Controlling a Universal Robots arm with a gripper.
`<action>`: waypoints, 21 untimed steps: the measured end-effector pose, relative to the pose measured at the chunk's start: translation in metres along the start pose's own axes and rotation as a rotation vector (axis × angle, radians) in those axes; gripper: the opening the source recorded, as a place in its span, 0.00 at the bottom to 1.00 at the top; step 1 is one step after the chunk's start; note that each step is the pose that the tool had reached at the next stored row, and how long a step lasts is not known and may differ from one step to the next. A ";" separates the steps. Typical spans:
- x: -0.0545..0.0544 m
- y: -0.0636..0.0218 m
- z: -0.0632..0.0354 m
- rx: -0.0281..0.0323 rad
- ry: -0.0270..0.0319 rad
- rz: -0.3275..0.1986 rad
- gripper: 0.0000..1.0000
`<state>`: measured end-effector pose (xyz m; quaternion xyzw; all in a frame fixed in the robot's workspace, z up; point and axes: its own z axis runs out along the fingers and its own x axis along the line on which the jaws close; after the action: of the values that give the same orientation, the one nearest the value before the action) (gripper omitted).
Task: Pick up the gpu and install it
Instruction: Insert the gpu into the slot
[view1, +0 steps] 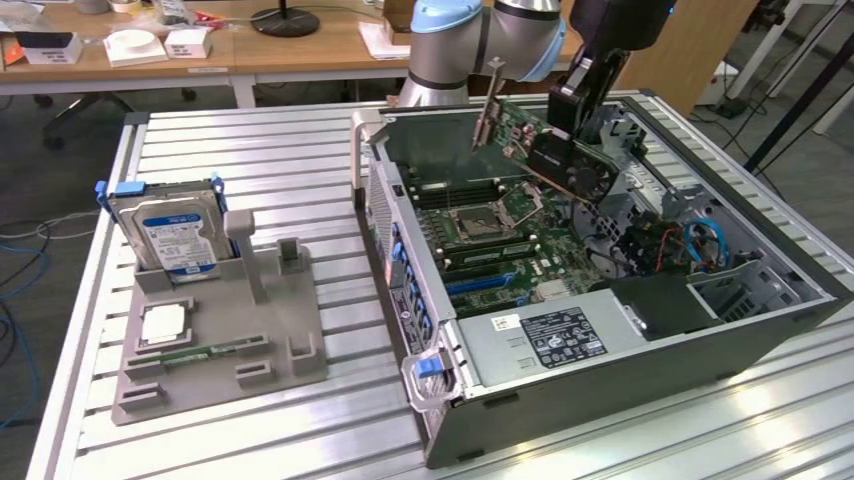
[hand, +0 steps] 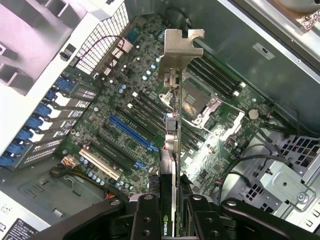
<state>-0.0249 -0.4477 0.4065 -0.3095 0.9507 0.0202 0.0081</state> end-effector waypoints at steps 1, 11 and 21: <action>0.000 0.0000 0.0000 0.0000 0.0001 -0.002 0.26; 0.000 0.0000 -0.0001 -0.0006 0.0010 -0.025 0.26; 0.000 0.0000 0.0000 -0.0012 0.0016 -0.046 0.26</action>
<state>-0.0248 -0.4477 0.4065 -0.3311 0.9433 0.0203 0.0076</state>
